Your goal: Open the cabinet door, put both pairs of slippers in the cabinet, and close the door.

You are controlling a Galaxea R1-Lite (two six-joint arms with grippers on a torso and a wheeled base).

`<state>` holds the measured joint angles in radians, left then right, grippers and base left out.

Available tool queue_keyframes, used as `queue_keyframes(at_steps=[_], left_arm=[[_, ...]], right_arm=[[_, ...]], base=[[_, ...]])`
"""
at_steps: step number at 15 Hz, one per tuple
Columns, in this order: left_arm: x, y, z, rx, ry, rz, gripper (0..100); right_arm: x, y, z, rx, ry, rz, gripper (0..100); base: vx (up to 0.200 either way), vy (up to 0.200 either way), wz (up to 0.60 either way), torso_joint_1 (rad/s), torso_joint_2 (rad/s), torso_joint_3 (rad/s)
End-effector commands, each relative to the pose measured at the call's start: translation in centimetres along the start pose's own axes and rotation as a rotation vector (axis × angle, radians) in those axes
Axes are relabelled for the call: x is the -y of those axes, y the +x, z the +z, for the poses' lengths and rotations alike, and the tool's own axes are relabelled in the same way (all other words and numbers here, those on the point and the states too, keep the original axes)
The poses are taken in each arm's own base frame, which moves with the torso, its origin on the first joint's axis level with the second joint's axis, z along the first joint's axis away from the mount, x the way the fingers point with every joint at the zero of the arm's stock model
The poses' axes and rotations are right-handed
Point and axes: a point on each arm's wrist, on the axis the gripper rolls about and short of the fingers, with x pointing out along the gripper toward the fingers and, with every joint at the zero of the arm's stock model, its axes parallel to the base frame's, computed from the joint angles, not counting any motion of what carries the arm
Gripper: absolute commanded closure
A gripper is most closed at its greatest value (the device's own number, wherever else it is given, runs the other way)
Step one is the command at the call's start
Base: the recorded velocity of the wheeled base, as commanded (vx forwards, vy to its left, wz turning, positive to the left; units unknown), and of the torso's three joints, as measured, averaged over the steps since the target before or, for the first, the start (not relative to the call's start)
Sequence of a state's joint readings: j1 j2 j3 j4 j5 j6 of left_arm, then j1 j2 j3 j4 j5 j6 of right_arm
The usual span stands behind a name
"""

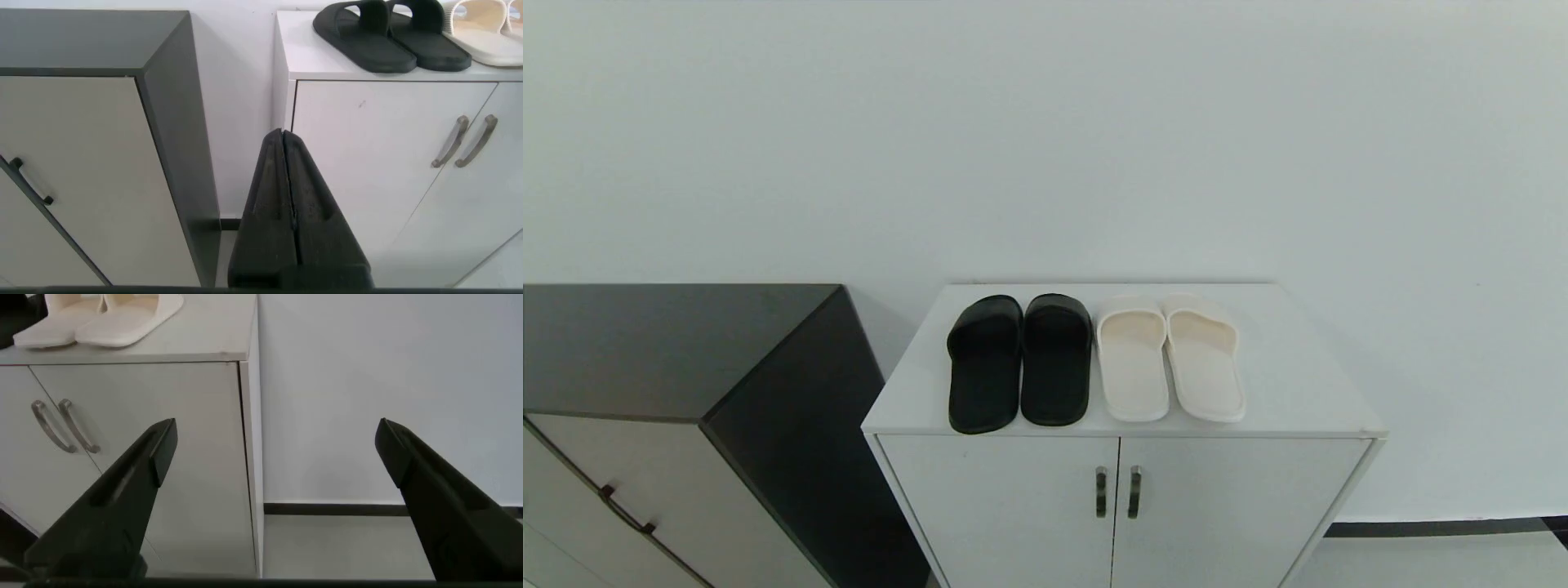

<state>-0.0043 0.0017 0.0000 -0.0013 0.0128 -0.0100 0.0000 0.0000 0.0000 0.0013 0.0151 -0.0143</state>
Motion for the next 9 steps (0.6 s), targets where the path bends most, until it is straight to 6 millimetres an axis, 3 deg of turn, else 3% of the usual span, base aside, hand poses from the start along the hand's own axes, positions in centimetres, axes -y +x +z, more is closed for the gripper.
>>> queue_keyframes(at_steps=[1,2,3,4,6,9], left_arm=[[0.0,0.0,0.0,0.0,0.002,-0.002,100],[0.0,0.0,0.0,0.0,0.004,-0.005,100],[0.0,0.0,0.0,0.0,0.004,-0.004,100],[0.0,0.0,0.0,0.0,0.004,-0.005,100],[0.0,0.0,0.0,0.0,0.004,-0.005,100],[0.0,0.0,0.0,0.0,0.002,-0.005,100]], right_arm=[[0.0,0.0,0.0,0.003,-0.004,-0.001,0],[0.0,-0.1,0.6,0.029,-0.009,-0.008,0],[0.1,-1.0,5.6,0.155,0.044,-0.015,0],[0.2,-1.4,9.4,0.171,0.136,0.014,0],[0.0,0.9,9.1,-0.049,0.087,0.103,0],[-0.4,5.9,8.5,-0.226,0.134,0.238,0]], base=[[0.0,0.0,0.0,0.0,0.0,0.0],[0.0,0.0,0.0,0.0,0.0,0.0],[0.0,0.0,0.0,0.0,0.0,0.0],[0.0,0.0,0.0,0.0,0.0,0.0],[0.0,0.0,0.0,0.0,0.0,0.0],[0.0,0.0,0.0,0.0,0.0,0.0]])
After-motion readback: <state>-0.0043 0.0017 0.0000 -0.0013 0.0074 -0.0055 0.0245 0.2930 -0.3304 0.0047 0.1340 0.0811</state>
